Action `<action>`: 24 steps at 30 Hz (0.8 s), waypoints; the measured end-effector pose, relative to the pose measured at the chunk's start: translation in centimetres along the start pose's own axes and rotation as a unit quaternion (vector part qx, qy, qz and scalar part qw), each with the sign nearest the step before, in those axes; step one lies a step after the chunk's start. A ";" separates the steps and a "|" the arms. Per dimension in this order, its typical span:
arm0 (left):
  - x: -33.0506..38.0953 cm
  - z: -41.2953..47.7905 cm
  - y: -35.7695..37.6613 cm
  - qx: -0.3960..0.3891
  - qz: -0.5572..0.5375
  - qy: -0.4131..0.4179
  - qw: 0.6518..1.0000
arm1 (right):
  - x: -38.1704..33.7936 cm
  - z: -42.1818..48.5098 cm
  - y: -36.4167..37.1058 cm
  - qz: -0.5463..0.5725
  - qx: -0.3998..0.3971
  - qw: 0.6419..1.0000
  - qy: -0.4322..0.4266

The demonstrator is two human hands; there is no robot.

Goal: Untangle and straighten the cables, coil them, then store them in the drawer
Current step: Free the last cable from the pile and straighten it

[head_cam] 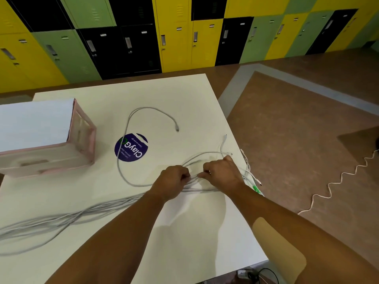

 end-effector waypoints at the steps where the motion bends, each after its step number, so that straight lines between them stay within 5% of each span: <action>1: 0.0 -0.1 0.1 0.001 -0.001 -0.002 1.000 | 0.1 0.0 0.2 0.000 -0.007 1.000 -0.003; 18: 0.3 -0.5 0.4 0.027 0.014 0.016 0.999 | 5.1 -1.0 -0.6 -0.062 0.041 0.997 0.036; 24: 0.1 -0.5 0.4 0.019 0.017 0.007 1.000 | 10.3 -1.4 -1.0 0.040 0.006 0.995 0.086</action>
Point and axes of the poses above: each hand's wrist, its own z-axis towards the middle knuckle, its own y-axis out of the palm, x = y × z, the point moved 10 cm from there along z, towards the middle knuckle, and after that the axes turned 2 degrees about -y, right-handed, at the moved point
